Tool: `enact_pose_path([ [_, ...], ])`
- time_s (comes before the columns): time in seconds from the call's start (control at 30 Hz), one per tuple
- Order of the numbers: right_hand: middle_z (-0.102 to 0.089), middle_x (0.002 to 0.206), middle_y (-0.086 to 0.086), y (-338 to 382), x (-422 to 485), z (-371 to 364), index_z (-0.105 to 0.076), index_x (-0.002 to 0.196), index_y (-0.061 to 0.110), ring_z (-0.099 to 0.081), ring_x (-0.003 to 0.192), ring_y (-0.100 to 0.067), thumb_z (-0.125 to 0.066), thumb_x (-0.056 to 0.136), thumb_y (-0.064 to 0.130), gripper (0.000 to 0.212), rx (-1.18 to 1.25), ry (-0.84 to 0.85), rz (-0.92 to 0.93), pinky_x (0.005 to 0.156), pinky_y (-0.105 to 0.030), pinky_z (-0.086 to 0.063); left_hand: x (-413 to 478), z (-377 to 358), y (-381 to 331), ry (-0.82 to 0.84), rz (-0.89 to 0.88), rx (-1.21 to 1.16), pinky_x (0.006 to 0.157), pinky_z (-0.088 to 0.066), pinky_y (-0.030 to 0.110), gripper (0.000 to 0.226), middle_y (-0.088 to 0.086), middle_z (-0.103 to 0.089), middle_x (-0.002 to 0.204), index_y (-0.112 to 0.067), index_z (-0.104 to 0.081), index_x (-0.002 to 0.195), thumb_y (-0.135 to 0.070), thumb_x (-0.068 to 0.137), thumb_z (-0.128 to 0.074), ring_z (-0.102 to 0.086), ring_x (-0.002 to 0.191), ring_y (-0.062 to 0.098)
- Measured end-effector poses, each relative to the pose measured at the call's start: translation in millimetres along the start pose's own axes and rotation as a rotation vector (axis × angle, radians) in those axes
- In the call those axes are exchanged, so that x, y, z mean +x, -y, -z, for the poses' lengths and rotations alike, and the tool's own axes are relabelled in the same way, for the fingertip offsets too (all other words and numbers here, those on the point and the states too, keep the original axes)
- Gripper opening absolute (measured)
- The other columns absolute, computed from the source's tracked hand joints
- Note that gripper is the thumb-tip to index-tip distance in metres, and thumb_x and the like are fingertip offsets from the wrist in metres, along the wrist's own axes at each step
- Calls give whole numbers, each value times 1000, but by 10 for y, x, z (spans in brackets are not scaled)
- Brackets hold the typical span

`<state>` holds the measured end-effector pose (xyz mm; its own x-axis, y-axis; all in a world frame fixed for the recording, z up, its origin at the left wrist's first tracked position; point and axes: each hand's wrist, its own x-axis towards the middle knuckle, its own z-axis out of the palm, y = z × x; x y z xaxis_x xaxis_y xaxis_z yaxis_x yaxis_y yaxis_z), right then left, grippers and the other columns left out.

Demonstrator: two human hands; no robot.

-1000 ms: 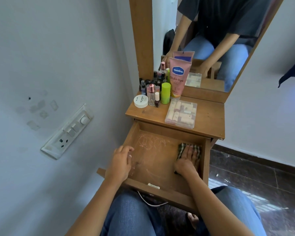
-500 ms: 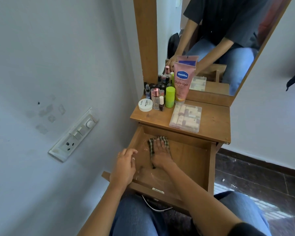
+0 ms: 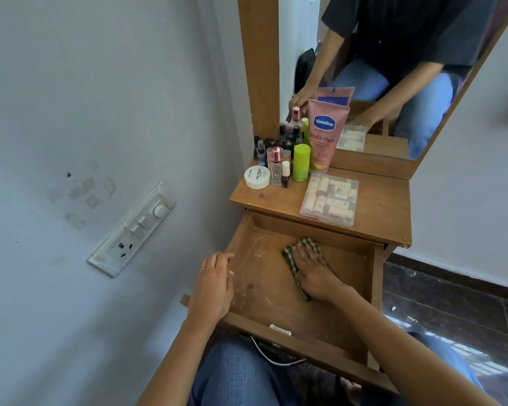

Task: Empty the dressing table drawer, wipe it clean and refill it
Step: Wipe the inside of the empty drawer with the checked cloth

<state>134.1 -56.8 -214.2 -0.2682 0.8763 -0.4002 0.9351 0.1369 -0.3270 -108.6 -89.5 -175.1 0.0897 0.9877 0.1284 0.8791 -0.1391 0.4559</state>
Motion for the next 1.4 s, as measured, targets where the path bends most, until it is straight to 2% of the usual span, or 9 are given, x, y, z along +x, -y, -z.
enact_pose_path([
  [0.3, 6, 161, -2, 453, 577, 50, 1, 153, 16, 8, 147, -15, -28, 102, 26, 60, -99, -15, 219, 119, -33, 4, -46, 1, -23, 29, 5, 28, 98, -36, 23, 35, -1, -49, 128, -15, -47, 131, -13, 97, -44, -42, 122, 15],
  [0.47, 6, 160, -2, 677, 293, -175, 1, 153, 17, 7, 147, -15, -29, 102, 26, 60, -160, 45, 381, 116, -30, 9, -54, 16, -10, 16, 22, -15, 95, -35, 21, 34, 0, -51, 124, -14, -50, 128, -7, 95, -43, -44, 118, 17],
  [0.57, 6, 160, -1, 548, 117, -237, 1, 153, 18, 7, 147, -14, -30, 102, 26, 60, -240, 115, 524, 121, -36, 2, -64, 16, -5, 11, 23, -16, 93, -33, 17, 35, -1, -51, 124, -14, -51, 127, -5, 94, -42, -43, 118, 15],
  [0.63, 6, 160, 3, 378, 175, -143, 2, 153, 23, 6, 147, -11, -30, 102, 28, 60, -236, 119, 512, 120, -33, 3, -64, 15, -6, 13, 33, -13, 94, -35, 18, 36, -2, -51, 125, -15, -50, 127, -5, 94, -41, -42, 120, 14],
  [0.77, 10, 160, 5, 149, 500, 100, 7, 152, 27, 8, 147, -12, -25, 102, 34, 60, -154, 43, 307, 121, -42, -4, -49, 3, -11, 12, 48, 8, 88, -36, 15, 35, -6, -49, 126, -19, -48, 129, -9, 96, -42, -42, 120, 9],
  [1.0, 11, 160, 3, 372, 574, 35, 6, 153, 22, 11, 146, -12, -21, 102, 35, 59, -160, -17, 227, 117, -31, 7, 8, -32, -7, 5, 52, -6, 88, -41, 20, 36, -5, -50, 126, -20, -48, 130, -10, 95, -43, -46, 118, 11],
  [1.13, 7, 160, 0, 614, 400, -107, 2, 153, 20, 9, 147, -15, -29, 102, 29, 60, -143, 91, 426, 115, -31, 8, -2, -17, -10, 0, 43, -85, 84, -37, 16, 35, -3, -51, 126, -18, -50, 127, -7, 95, -42, -51, 112, 12],
  [1.27, -2, 160, 0, 752, 243, -276, -11, 153, 21, 5, 147, -16, -35, 100, 13, 58, -90, 238, 624, 116, -30, 7, 35, 1, 7, -1, 36, -156, 89, -40, 17, 36, -3, -53, 125, -16, -53, 125, -3, 94, -41, -53, 111, 10],
  [1.4, -5, 160, -1, 774, 221, -289, -15, 152, 20, 3, 148, -19, -35, 100, 11, 57, -117, 288, 690, 118, -34, 1, 30, 4, 0, -9, 28, -166, 86, -40, 14, 37, -2, -54, 124, -16, -54, 125, -1, 94, -41, -54, 106, 6],
])
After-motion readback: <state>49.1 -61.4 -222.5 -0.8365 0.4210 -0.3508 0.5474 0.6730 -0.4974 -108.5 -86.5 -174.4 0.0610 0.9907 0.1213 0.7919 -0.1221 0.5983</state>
